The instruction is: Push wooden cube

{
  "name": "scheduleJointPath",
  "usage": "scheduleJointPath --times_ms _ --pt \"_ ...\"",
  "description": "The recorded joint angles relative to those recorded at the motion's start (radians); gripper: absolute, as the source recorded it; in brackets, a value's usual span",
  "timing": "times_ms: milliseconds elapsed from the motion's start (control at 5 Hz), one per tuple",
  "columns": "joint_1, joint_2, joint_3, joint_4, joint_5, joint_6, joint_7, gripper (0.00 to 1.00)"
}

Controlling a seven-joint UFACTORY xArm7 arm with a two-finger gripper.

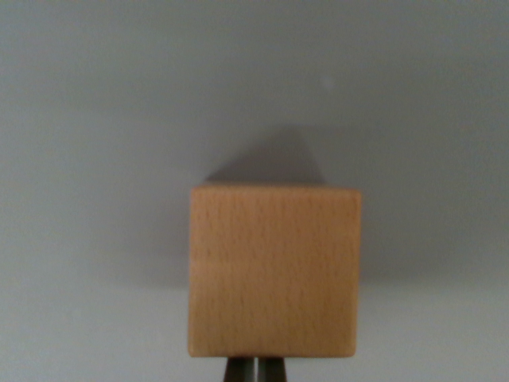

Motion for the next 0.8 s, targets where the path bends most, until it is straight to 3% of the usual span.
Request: scheduleJointPath --times_ms 200,400,600,800 --pt "0.0000 0.000 0.000 0.000 0.0000 0.000 0.000 1.00" --pt "-0.0006 0.033 -0.002 0.047 -0.0012 0.014 -0.003 1.00" --pt "-0.0006 0.033 -0.002 0.047 -0.0012 0.014 -0.003 1.00" --pt "-0.0012 0.067 -0.005 0.094 -0.0025 0.027 -0.006 1.00"
